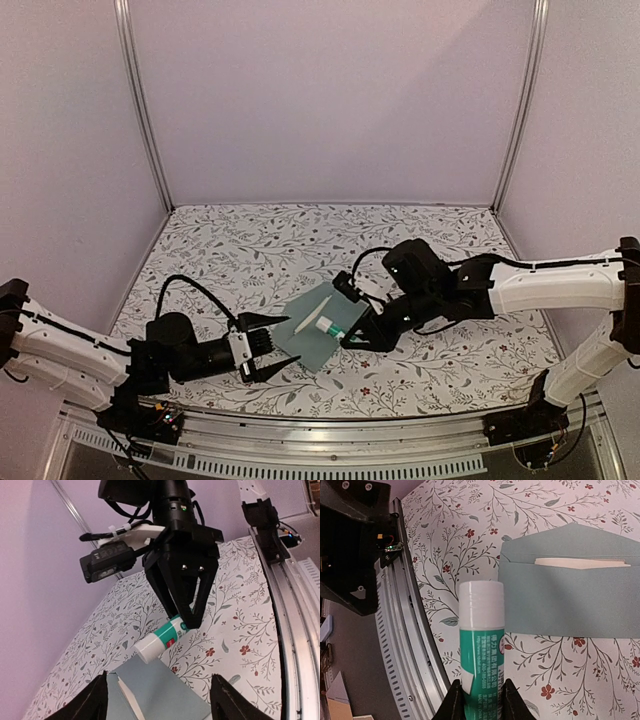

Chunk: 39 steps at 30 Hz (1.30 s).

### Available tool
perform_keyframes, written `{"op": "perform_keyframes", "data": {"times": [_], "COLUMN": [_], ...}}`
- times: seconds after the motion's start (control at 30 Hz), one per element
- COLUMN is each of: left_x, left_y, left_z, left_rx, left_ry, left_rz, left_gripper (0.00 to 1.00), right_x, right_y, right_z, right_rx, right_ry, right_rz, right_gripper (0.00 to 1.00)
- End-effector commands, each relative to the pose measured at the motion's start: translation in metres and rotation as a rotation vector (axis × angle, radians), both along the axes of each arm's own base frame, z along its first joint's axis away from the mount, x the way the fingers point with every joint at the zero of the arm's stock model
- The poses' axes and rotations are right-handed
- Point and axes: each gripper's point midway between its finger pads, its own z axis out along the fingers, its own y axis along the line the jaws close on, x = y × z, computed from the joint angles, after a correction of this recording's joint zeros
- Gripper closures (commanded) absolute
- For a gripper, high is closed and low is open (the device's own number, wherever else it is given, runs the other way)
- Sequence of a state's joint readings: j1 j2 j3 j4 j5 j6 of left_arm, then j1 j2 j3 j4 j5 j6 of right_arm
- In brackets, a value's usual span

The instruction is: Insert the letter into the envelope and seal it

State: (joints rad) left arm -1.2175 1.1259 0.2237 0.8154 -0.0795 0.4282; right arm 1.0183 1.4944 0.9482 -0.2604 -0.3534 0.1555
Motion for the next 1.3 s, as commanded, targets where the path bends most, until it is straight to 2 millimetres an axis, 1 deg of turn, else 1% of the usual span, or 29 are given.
{"op": "perform_keyframes", "data": {"times": [0.0,0.13,0.23,0.33,0.43,0.6,0.67,0.73,0.87,0.9,1.07,1.27], "left_x": [-0.009,-0.008,-0.008,-0.008,-0.009,-0.014,-0.015,-0.017,-0.019,-0.019,-0.020,-0.019], "left_y": [-0.011,-0.022,-0.026,-0.027,-0.027,-0.033,-0.036,-0.038,-0.039,-0.039,-0.041,-0.043], "left_z": [-0.013,-0.030,-0.033,-0.035,-0.037,-0.051,-0.057,-0.058,-0.059,-0.060,-0.066,-0.066], "left_rx": [0.121,0.218,0.235,0.254,0.266,0.319,0.338,0.340,0.343,0.350,0.379,0.382], "left_ry": [-0.230,-0.297,-0.333,-0.363,-0.397,-0.407,-0.401,-0.401,-0.394,-0.392,-0.379,-0.364], "left_rz": [0.012,0.036,0.053,0.066,0.071,0.029,0.016,0.008,-0.008,-0.011,-0.021,-0.015], "left_gripper": [0.29,0.31,0.32,0.34,0.35,0.39,0.43,0.49,0.55,0.58,0.79,0.92], "right_x": [-0.025,-0.040,-0.049,-0.054,-0.056,-0.062,-0.064,-0.065,-0.067,-0.067,-0.067,-0.060], "right_y": [0.016,0.022,0.024,0.025,0.026,0.031,0.032,0.032,0.034,0.034,0.037,0.040], "right_z": [0.007,0.005,-0.001,-0.009,-0.013,-0.014,-0.014,-0.015,-0.018,-0.019,-0.014,0.001], "right_rx": [-0.005,-0.016,-0.042,-0.064,-0.070,-0.064,-0.062,-0.065,-0.067,-0.069,-0.061,-0.042], "right_ry": [0.021,0.040,0.054,0.071,0.082,0.102,0.106,0.110,0.120,0.123,0.122,0.077], "right_rz": [0.085,0.121,0.139,0.148,0.153,0.177,0.185,0.191,0.199,0.201,0.216,0.200], "right_gripper": [0.97,0.97,0.98,0.98,0.97,0.98,0.97,0.97,0.97,0.97,0.97,0.96]}}
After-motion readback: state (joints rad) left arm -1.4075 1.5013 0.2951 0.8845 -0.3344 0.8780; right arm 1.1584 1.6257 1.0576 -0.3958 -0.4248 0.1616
